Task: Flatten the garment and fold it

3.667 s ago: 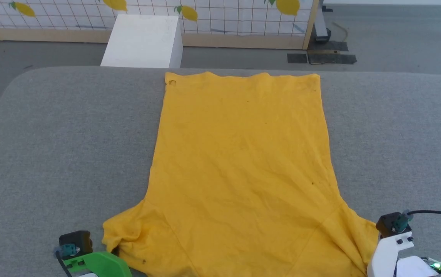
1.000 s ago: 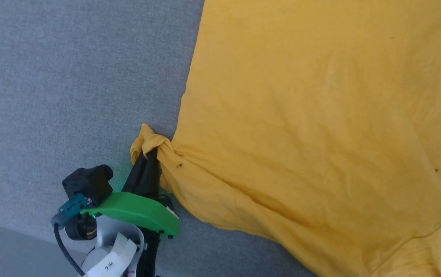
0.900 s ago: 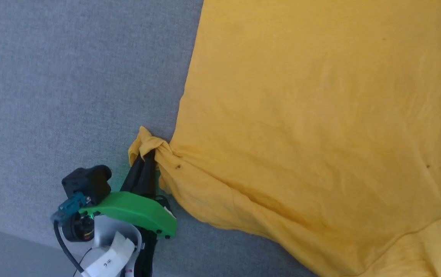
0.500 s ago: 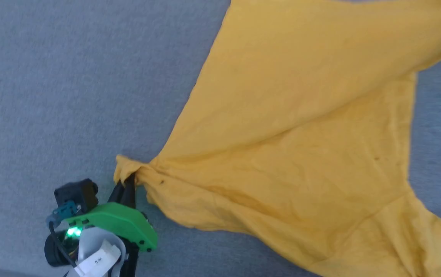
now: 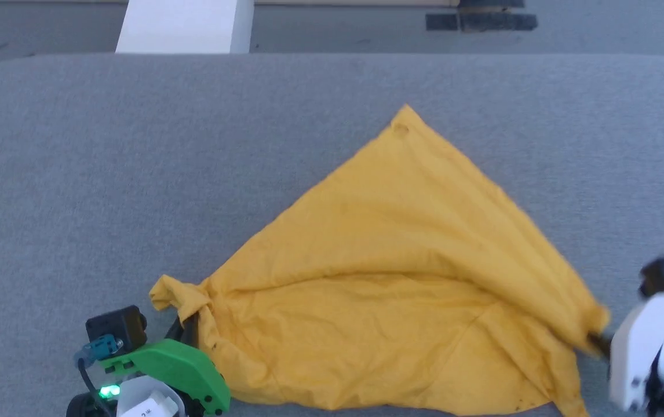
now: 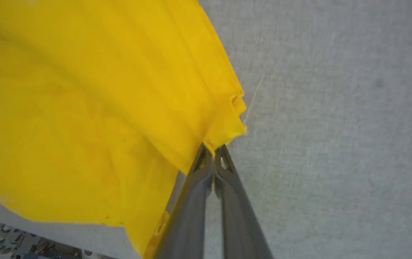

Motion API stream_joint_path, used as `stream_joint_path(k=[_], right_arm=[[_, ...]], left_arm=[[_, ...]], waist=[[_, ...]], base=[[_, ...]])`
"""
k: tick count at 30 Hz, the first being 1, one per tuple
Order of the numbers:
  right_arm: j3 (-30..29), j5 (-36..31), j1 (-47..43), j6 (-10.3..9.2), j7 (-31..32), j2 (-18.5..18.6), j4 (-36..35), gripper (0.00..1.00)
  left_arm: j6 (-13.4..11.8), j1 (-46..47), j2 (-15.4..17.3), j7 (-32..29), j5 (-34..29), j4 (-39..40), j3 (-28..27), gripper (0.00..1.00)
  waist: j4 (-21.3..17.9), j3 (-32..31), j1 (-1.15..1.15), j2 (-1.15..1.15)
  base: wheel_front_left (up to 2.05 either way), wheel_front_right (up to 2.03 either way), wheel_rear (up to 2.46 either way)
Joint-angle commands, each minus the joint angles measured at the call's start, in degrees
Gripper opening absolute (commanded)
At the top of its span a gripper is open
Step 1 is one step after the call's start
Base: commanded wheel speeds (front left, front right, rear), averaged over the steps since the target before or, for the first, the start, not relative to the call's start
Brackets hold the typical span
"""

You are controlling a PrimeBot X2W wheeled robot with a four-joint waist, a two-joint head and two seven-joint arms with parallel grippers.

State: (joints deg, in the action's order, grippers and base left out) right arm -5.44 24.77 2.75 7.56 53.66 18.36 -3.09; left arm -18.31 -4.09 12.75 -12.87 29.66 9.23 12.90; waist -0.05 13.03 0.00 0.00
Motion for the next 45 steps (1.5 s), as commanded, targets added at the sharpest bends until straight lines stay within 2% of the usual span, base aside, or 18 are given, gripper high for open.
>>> stream_joint_path(k=[1,6,9,10,11,16,20,23,28,31,35,45], right_arm=[[-0.03,0.58,-3.02,-0.08,-0.18,-2.3,-0.19,0.0],[1.43,0.87,-11.09,-0.08,0.93,-7.2,1.94,0.0],[0.26,1.45,-11.99,-0.08,-2.31,-9.41,1.29,0.0],[-0.37,1.85,-11.75,-0.08,-3.72,-9.94,0.8,0.47],[-1.11,2.07,-11.27,-0.08,-6.05,-10.13,-0.26,1.0],[-5.77,3.07,-7.51,-0.08,-17.07,-10.91,-4.51,1.0],[-4.61,6.22,-2.86,-0.08,-26.2,-9.68,-6.61,1.0],[-2.23,7.02,0.38,-0.08,-30.02,-8.1,-5.67,1.0],[1.85,5.78,9.19,-0.08,-32.15,-6.38,-1.05,1.0],[4.31,3.45,15.41,-0.08,-31.98,-5.58,2.92,1.0],[8.15,-1.67,24.13,-0.08,-28.08,-4.09,9.42,1.0],[17.57,-10.0,41.45,-0.08,-6.93,-0.08,24.09,1.0]], left_arm=[[-0.08,-0.7,0.21,-0.19,0.13,-0.44,0.16,0.0],[-0.08,-1.39,0.2,-0.56,0.45,-1.45,0.54,0.0],[-0.19,-1.94,0.19,-0.58,0.79,-1.83,0.43,0.0],[-0.21,-2.04,0.21,-0.59,0.84,-1.9,0.41,0.0],[-0.24,-2.18,0.25,-0.61,0.92,-2.06,0.39,0.0],[-0.53,-3.12,0.7,-0.82,1.04,-2.21,0.2,0.0],[-0.89,-3.46,0.95,-1.13,1.08,-1.66,0.1,0.0],[-0.96,-3.2,1.0,-1.29,1.05,-1.25,0.25,0.0],[-0.8,-2.03,0.8,-1.33,0.81,-0.68,0.91,0.0],[-0.64,-1.03,0.33,-1.19,0.79,-0.68,1.41,0.0],[-0.19,0.68,-0.49,-0.75,0.77,-1.1,2.23,0.0],[1.35,5.17,-2.78,1.01,0.8,-2.76,4.25,0.0]], waist=[[-3.49,-4.03,0.0,0.0],[-3.05,-5.14,0.0,0.0],[-3.02,-5.95,0.0,0.0],[-3.0,-6.14,0.0,0.0],[-2.99,-6.55,0.0,0.0],[-3.3,-8.13,0.0,0.0],[-3.47,-8.5,0.0,0.0],[-3.15,-8.14,0.0,0.0],[-1.31,-5.67,0.0,0.0],[0.41,-3.55,0.0,0.0],[3.4,0.15,0.0,0.0],[10.99,8.08,0.0,0.0]], base=[[0.0,0.0,0.0],[0.0,0.0,0.0],[0.0,0.0,0.0],[0.0,0.0,0.0],[0.0,0.0,0.0],[0.0,0.0,0.0],[0.0,0.0,0.0],[0.0,0.0,0.0],[0.0,0.0,0.0],[0.0,0.0,0.0],[0.0,0.0,0.0],[0.0,0.0,0.0]])
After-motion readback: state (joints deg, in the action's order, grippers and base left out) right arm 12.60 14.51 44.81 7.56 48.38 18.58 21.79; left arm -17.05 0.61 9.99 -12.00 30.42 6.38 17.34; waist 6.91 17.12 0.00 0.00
